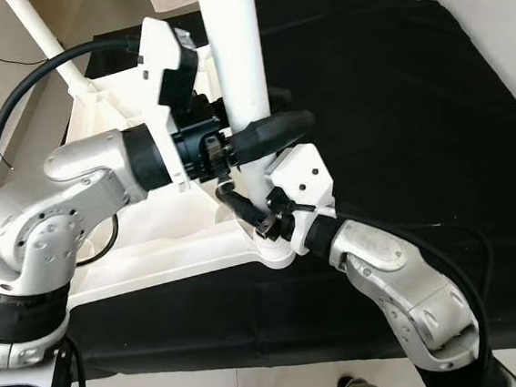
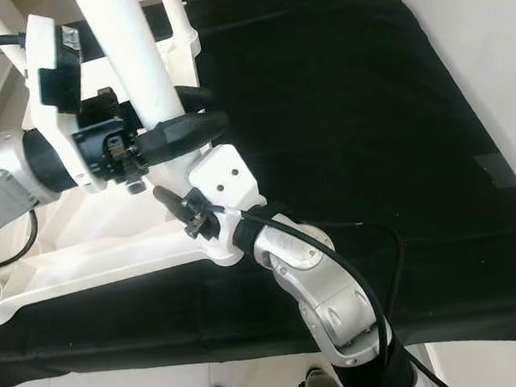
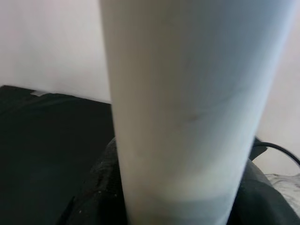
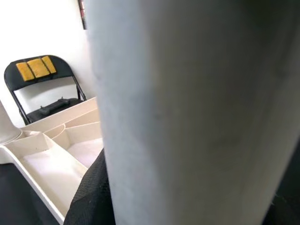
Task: Building children table
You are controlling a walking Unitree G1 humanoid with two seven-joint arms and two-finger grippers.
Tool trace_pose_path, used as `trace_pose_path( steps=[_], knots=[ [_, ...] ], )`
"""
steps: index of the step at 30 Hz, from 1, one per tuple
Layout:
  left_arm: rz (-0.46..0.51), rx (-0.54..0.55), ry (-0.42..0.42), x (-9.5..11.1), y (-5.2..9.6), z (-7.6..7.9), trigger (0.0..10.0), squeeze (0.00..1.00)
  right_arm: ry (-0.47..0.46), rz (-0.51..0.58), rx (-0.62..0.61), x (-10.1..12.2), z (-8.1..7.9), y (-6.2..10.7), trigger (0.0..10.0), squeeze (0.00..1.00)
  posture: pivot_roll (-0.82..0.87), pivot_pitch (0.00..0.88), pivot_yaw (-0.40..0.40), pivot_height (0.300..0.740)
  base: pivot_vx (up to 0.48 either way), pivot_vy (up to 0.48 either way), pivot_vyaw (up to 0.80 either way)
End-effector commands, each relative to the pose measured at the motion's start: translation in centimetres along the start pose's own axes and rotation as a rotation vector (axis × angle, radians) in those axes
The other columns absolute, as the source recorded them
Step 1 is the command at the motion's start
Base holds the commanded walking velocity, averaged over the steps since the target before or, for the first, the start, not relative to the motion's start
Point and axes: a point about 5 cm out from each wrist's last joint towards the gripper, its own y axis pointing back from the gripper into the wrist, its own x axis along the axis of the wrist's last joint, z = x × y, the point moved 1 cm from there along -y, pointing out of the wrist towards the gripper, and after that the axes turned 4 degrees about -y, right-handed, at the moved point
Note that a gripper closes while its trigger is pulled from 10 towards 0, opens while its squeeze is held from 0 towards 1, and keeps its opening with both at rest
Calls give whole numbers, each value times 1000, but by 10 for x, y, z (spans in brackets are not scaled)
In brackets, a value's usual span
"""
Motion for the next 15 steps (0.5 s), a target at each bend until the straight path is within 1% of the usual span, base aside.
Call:
trace_pose_path(
  steps=[1,4,6,7,10,14,15],
  knots=[
    [45,37,-68,10,-7,-2,0,0,-122,-228,74,-52,-19,-6,10000,0,-20,239,142,740,0,0,0],
    [45,37,-68,10,-7,-2,0,0,-122,-228,74,-52,-19,-6,10000,0,-20,239,142,740,0,0,0],
    [62,18,-58,8,-9,-1,0,0,-160,-223,49,-53,-16,-6,10000,0,-24,234,150,740,0,0,0],
    [69,9,-53,7,-8,0,0,0,-170,-218,46,-53,-15,-5,10000,0,-26,232,153,740,0,0,0],
    [79,-3,-45,5,-2,3,0,0,-147,-213,93,-52,-18,-4,10000,0,-31,230,156,740,0,0,0],
    [83,-6,-34,1,-2,4,0,0,-139,-212,128,-52,-20,-3,10000,0,-34,229,157,740,0,0,0],
    [87,-5,-23,-1,-3,5,0,0,-128,-213,157,-52,-21,-2,10000,1000,-36,228,156,740,0,0,0]
  ],
)
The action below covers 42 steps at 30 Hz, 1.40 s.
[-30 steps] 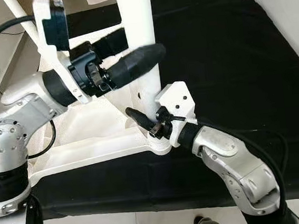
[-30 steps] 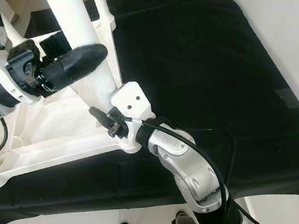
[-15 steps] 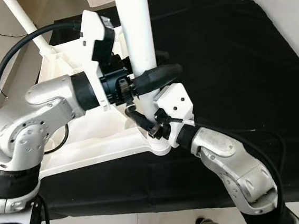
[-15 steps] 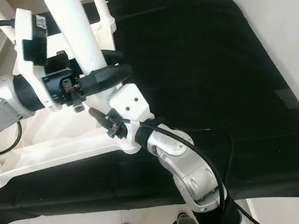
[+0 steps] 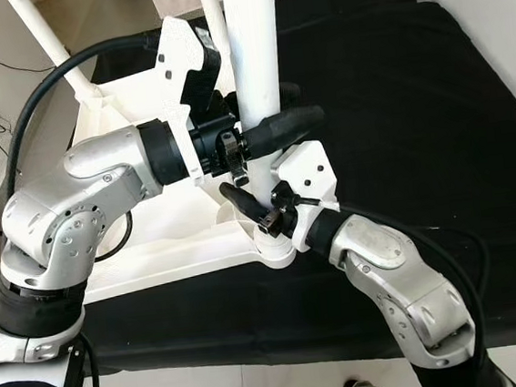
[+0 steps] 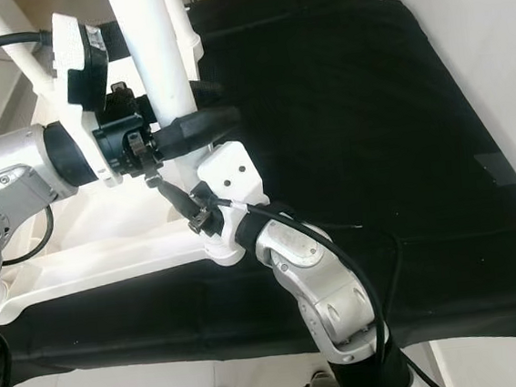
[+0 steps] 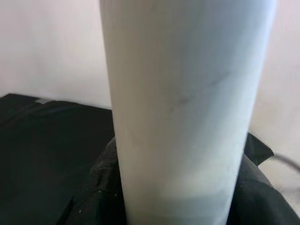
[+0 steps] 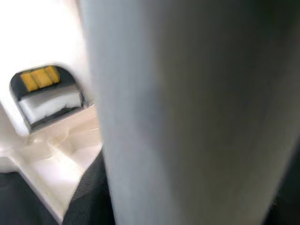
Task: Building children table
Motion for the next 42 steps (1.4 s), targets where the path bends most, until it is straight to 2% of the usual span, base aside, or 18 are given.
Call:
trace_pose_path(
  steps=[1,2,4,6,7,11,12,17,19,20,22,24,27,31,32,34,35,42],
  knots=[
    [36,-7,-25,3,-1,4,0,0,-77,-160,173,-35,-25,-6,10000,1000,-39,228,155,740,0,0,0],
    [36,-7,-25,3,-1,4,0,0,-77,-160,173,-35,-25,-6,10000,1000,-39,228,155,740,0,0,0],
    [50,2,-5,-1,-7,8,0,0,-36,-167,281,-29,-21,-4,10000,1000,-39,228,153,740,0,0,0],
    [60,3,6,-1,-11,11,0,0,11,-181,329,-25,-12,-5,10000,1000,-39,228,152,740,0,0,0],
    [63,4,11,-2,-12,13,0,0,36,-192,362,-22,-6,-6,10000,957,-40,226,149,740,0,0,0],
    [65,5,13,-2,-13,14,0,0,52,-199,384,-20,-3,-6,10000,957,-40,226,149,740,0,0,0],
    [67,7,17,-3,-12,16,0,0,58,-197,415,-16,3,-8,10000,0,-42,228,143,740,0,0,0],
    [84,14,27,-5,-11,19,0,0,62,-148,520,11,29,-30,10000,0,-36,233,135,740,0,0,0],
    [84,14,27,-5,-11,19,0,0,62,-148,520,11,29,-30,10000,0,-36,233,135,740,0,0,0],
    [116,15,26,0,-17,22,0,0,23,-126,536,20,34,-40,10000,0,-33,233,124,740,0,0,0],
    [131,15,27,3,-19,24,0,0,4,-118,543,22,35,-43,10000,0,-33,233,124,740,0,0,0],
    [208,-13,63,10,-23,29,0,0,-92,-69,598,31,30,-48,10000,0,-34,234,119,740,0,0,0],
    [250,-34,84,14,-24,30,118,0,-148,-47,637,35,26,-50,10000,0,-36,234,117,740,0,0,0],
    [310,-109,132,18,-17,33,0,0,-164,-24,701,37,21,-53,10000,0,-38,231,112,740,0,0,0],
    [316,-129,138,19,-14,33,0,0,-163,-12,726,38,19,-54,7255,0,-40,230,111,740,0,0,0],
    [316,-139,140,19,-13,33,0,0,-162,-5,741,39,18,-55,7255,0,-40,230,111,740,0,0,0],
    [315,-154,143,19,-11,33,0,0,-162,1,751,41,18,-56,0,0,-41,229,110,740,0,0,0],
    [319,-191,150,20,-6,30,0,0,-88,44,844,51,12,-50,0,0,-50,228,106,740,0,0,0]
  ],
)
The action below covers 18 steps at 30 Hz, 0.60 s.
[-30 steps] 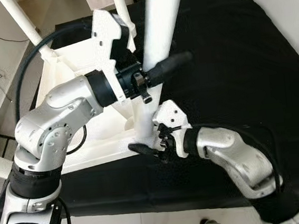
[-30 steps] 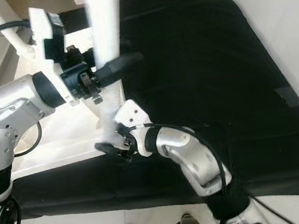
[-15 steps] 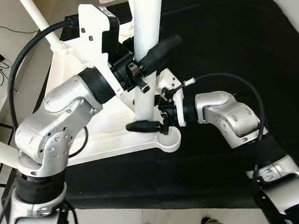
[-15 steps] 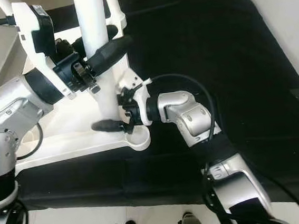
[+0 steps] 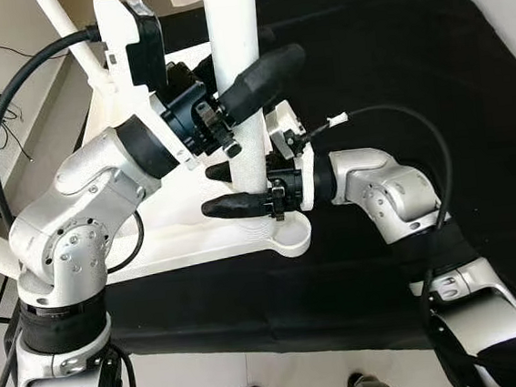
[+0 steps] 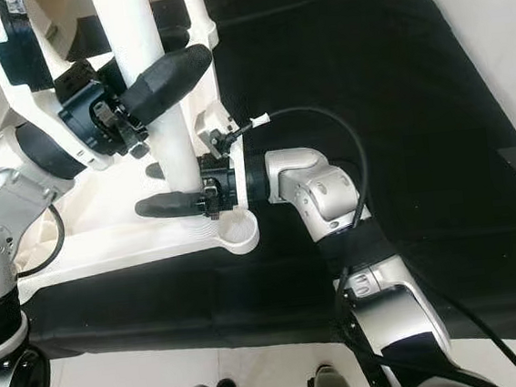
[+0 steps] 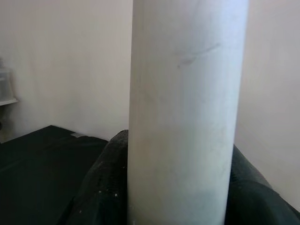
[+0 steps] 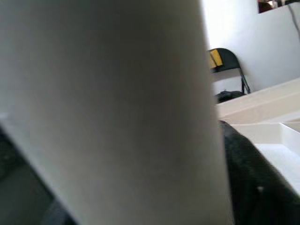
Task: Building children table
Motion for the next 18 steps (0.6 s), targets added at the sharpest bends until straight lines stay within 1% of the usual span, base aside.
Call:
trace_pose_path(
  steps=[1,5,7,9,10,11,13,14,16,17,18],
  knots=[
    [63,-230,128,-2,-12,28,0,0,75,13,96,14,-12,-25,0,0,-50,228,106,740,0,0,0],
    [70,-236,126,0,-11,25,0,0,109,16,94,15,-11,-24,0,0,-51,226,106,740,0,0,0],
    [81,-237,123,3,-8,21,0,0,150,32,79,19,-9,-23,0,0,-54,225,110,740,0,0,0],
    [81,-237,123,3,-8,21,0,0,150,32,79,19,-9,-23,0,0,-54,225,110,740,0,0,0],
    [87,-232,118,4,-6,19,0,0,166,38,69,20,-8,-23,0,0,-56,223,107,740,0,0,0],
    [97,-203,108,5,-11,17,3922,0,193,50,45,23,-6,-23,0,0,-66,220,98,740,0,0,0],
    [97,-190,107,4,-13,16,3922,0,201,54,37,24,-5,-23,0,0,-68,220,98,740,0,0,0],
    [101,-176,123,4,-14,15,10000,1000,209,59,29,26,-5,-23,0,0,-71,221,97,740,0,0,0],
    [101,-155,138,3,-14,13,10000,1000,217,65,17,28,-3,-23,0,0,-77,215,97,740,0,0,0],
    [101,-155,138,3,-14,13,10000,1000,217,65,17,28,-3,-23,0,0,-77,215,97,740,0,0,0],
    [98,-131,126,6,-13,9,10000,1000,226,73,-3,31,-1,-22,0,0,-79,210,95,740,0,0,0]
  ],
)
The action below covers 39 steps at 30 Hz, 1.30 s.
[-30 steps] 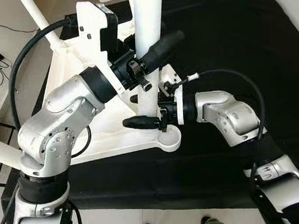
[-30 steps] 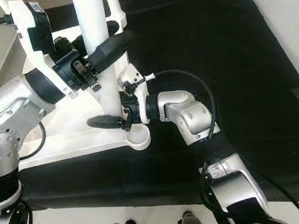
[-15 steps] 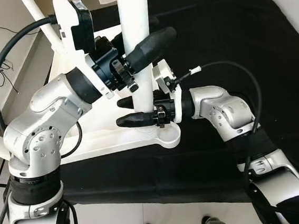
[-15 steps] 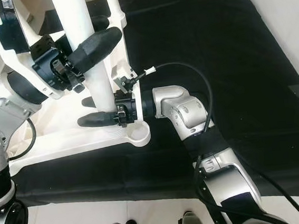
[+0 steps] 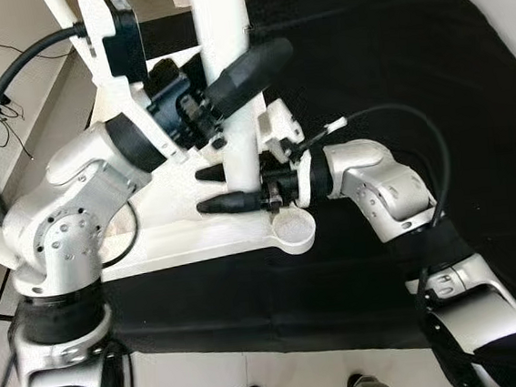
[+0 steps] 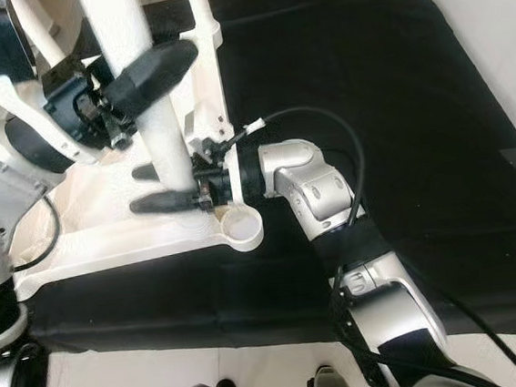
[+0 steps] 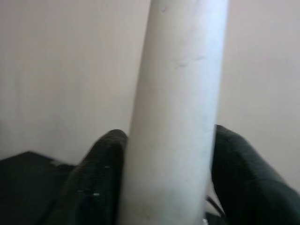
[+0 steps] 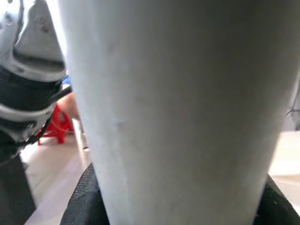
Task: Building children table
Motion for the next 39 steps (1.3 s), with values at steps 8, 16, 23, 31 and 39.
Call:
trace_pose_path(
  steps=[8,16,23,31,39],
  knots=[
    [20,45,-42,20,3,-4,10000,1000,34,29,-82,14,13,-11,0,0,-82,202,99,740,0,0,0],
    [37,208,-103,35,29,-24,10000,1000,68,105,-378,34,51,29,0,0,-46,197,101,740,0,0,0],
    [-82,217,14,5,56,6,10000,1000,61,161,-571,47,69,72,0,0,-35,208,104,740,0,0,0],
    [-469,260,169,-76,99,71,10000,0,97,-34,-129,18,21,65,10000,0,-28,244,119,740,0,0,0],
    [-706,423,197,-114,136,115,10000,0,34,-137,155,-7,-14,61,10000,0,-17,283,121,740,0,0,0]
  ],
)
